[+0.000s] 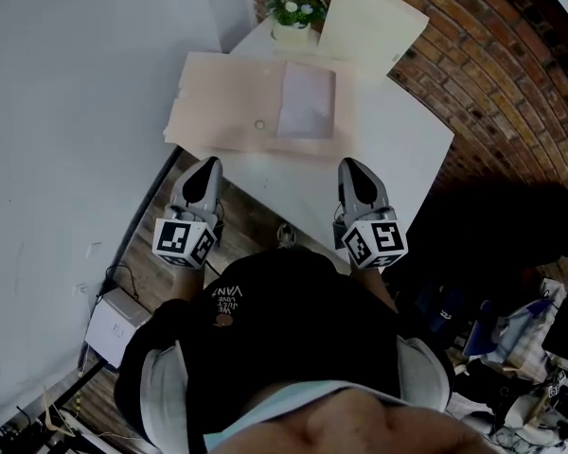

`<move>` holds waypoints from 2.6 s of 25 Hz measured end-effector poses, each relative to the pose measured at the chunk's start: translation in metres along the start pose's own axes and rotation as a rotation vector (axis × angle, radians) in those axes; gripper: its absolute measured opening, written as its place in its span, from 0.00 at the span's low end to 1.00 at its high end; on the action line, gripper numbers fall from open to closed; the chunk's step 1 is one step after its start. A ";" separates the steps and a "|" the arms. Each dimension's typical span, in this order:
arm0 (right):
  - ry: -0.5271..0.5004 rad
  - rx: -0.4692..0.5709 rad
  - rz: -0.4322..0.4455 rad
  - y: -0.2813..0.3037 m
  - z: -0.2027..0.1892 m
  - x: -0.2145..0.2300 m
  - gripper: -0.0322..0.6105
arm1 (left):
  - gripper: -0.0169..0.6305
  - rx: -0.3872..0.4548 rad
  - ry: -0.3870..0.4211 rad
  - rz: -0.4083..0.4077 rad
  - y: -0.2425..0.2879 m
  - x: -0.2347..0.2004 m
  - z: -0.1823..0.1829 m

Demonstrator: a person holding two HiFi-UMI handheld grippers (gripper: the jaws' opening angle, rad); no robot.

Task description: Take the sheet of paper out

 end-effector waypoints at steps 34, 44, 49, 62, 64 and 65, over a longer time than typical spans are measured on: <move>0.011 0.037 -0.211 0.057 0.000 0.041 0.05 | 0.03 -0.147 -0.025 -0.235 0.148 -0.033 -0.040; -0.001 0.067 -0.337 0.061 0.000 0.041 0.05 | 0.03 -0.208 -0.037 -0.378 0.189 -0.036 -0.057; -0.001 0.072 -0.394 0.057 0.002 0.043 0.05 | 0.03 -0.244 -0.049 -0.424 0.203 -0.033 -0.066; -0.014 0.079 -0.501 0.045 0.003 0.048 0.05 | 0.03 -0.403 -0.091 -0.484 0.223 -0.030 -0.117; -0.019 0.077 -0.513 0.042 0.004 0.050 0.05 | 0.03 -0.432 -0.107 -0.485 0.224 -0.029 -0.126; -0.021 0.076 -0.518 0.041 0.003 0.050 0.05 | 0.03 -0.447 -0.117 -0.483 0.224 -0.029 -0.131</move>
Point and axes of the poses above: the fingertips, and each gripper's own axes: y forward along the fingers, x to its right, z out of its top, the point moved 2 cm from there along -y, backward along the fingers, and after that the axes turned 13 degrees about x, right-handed, at the moved point
